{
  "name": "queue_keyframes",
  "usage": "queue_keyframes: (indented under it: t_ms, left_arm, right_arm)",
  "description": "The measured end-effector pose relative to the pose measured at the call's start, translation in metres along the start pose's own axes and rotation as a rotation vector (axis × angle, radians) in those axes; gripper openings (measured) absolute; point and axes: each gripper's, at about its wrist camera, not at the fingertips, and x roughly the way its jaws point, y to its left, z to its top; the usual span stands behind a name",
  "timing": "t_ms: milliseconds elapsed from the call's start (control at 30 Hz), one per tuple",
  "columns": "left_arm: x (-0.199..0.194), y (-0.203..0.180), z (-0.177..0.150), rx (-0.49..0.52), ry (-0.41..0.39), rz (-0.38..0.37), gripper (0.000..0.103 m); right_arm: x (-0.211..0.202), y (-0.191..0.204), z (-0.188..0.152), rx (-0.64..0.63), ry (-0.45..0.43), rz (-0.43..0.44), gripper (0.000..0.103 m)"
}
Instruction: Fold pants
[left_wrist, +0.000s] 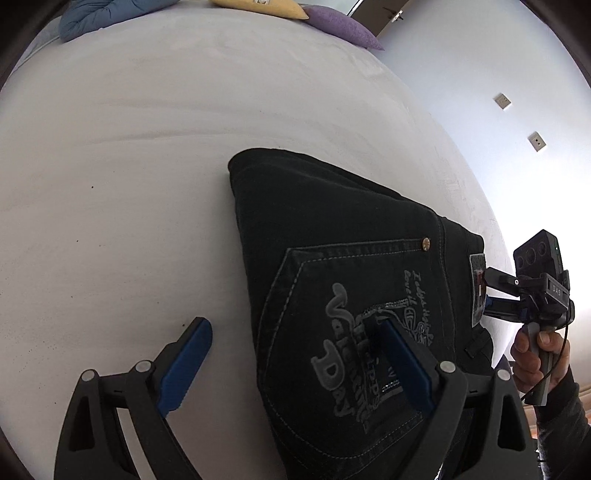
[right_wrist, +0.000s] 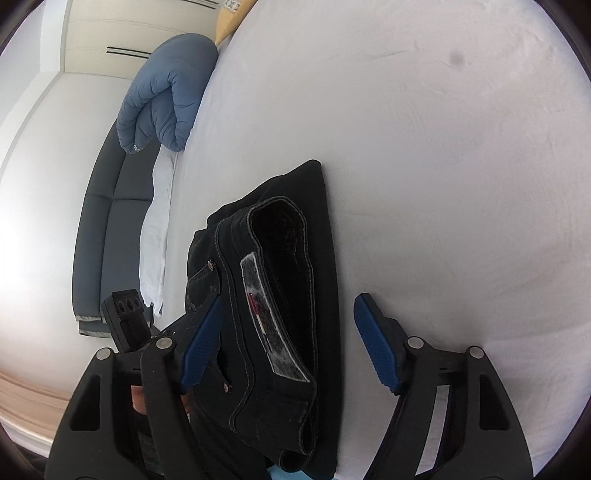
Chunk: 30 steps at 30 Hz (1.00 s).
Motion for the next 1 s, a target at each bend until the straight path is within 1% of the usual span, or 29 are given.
queue_keyframes:
  t_ms: [33, 100, 133, 200, 233, 333, 400, 533, 633, 667, 800, 1000]
  left_arm:
    - [0.002, -0.004, -0.001, 0.018, 0.010, 0.003, 0.092]
    - [0.006, -0.013, -0.003, 0.051, 0.030, 0.014, 0.086]
    - [0.008, -0.017, -0.004, 0.067, 0.036, 0.023, 0.084]
    - [0.010, -0.025, -0.007, 0.088, 0.046, 0.030, 0.073]
    - [0.011, -0.030, -0.008, 0.100, 0.048, 0.048, 0.072]
    - [0.012, -0.043, -0.012, 0.128, 0.049, 0.108, 0.066]
    - [0.011, -0.050, -0.015, 0.138, 0.042, 0.134, 0.061]
    - [0.007, -0.064, -0.023, 0.172, 0.029, 0.189, 0.054]
    - [0.005, -0.070, -0.028, 0.172, 0.020, 0.209, 0.047]
    - [0.003, -0.072, -0.030, 0.171, 0.018, 0.215, 0.043]
    - [-0.003, -0.071, -0.035, 0.165, 0.018, 0.219, 0.037]
    - [-0.011, -0.074, -0.038, 0.176, 0.012, 0.231, 0.029]
  right_arm:
    - [0.005, 0.001, 0.001, -0.010, 0.012, -0.009, 0.055]
    - [0.015, 0.006, 0.000, -0.030, 0.021, -0.029, 0.053]
    - [0.018, 0.008, -0.001, -0.038, 0.021, -0.040, 0.048]
    - [0.024, 0.010, -0.003, -0.048, 0.024, -0.067, 0.041]
    - [0.028, 0.016, -0.002, -0.050, 0.020, -0.075, 0.038]
    - [0.035, 0.021, -0.005, -0.069, 0.007, -0.102, 0.034]
    - [0.038, 0.027, -0.006, -0.092, -0.001, -0.134, 0.032]
    - [0.040, 0.039, -0.010, -0.146, -0.019, -0.206, 0.028]
    - [0.042, 0.050, -0.013, -0.191, -0.034, -0.255, 0.024]
    - [0.042, 0.054, -0.015, -0.210, -0.039, -0.273, 0.024]
    - [0.044, 0.072, -0.020, -0.277, -0.057, -0.329, 0.019]
    - [0.039, 0.090, -0.025, -0.325, -0.080, -0.357, 0.015]
